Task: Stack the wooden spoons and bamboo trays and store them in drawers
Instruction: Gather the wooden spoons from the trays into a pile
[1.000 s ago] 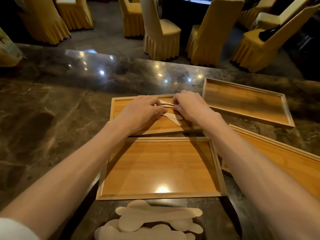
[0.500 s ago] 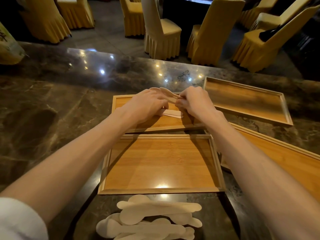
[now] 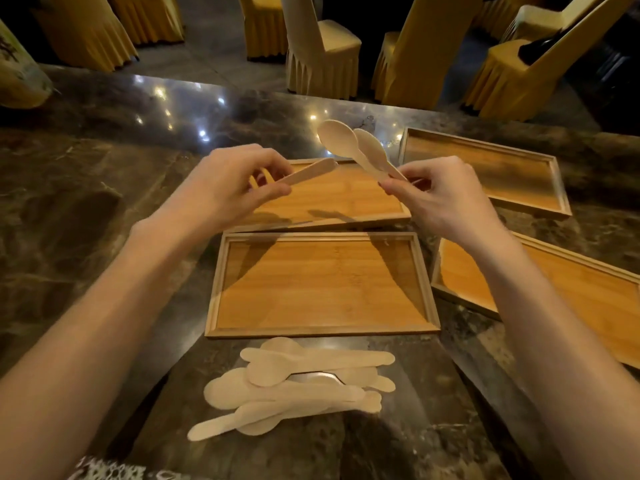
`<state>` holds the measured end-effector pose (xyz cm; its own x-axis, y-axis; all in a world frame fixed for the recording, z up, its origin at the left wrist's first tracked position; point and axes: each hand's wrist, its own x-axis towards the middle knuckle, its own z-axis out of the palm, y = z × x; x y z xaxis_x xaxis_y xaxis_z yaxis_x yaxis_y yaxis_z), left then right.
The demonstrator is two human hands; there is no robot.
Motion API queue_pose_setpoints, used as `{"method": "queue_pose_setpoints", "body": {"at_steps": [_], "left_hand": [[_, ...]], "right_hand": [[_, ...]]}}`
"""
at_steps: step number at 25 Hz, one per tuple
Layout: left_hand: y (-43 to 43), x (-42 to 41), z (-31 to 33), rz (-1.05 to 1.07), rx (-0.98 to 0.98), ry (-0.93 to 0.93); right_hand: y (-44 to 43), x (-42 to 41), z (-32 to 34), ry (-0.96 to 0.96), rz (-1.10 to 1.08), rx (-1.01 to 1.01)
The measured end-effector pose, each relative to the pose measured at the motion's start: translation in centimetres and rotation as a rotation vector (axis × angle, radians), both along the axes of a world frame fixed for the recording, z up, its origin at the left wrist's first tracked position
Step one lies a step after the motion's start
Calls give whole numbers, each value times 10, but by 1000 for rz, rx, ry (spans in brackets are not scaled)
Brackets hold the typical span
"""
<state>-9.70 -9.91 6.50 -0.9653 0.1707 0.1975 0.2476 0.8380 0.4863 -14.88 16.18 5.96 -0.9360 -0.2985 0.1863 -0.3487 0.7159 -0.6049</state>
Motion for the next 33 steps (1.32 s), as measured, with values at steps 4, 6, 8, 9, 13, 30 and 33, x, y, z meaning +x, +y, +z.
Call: {"method": "queue_pose_setpoints", "body": {"at_steps": [4,6,8,9,13,30,33], "left_hand": [[13,76,18,-70,-89,21],[24,107,17,-102,-97,-9],[36,131,8,-139,-145,11],[42,140,1,-161,-178,21],[62,166,-31,-221,-264,16],[48,218,-83,258,196,-137],[53,216,-88,255,180,-152]], "right_hand": [[13,44,2,-22,36,-11],[19,64,-2,-27,36,9],[23,82,-8,-54,51,35],[23,91,-12,-70,76,47],[17,123,-23,-111,219,139],[-4,183,-67,62,483,322],[-8,186,-74,104,534,365]]}}
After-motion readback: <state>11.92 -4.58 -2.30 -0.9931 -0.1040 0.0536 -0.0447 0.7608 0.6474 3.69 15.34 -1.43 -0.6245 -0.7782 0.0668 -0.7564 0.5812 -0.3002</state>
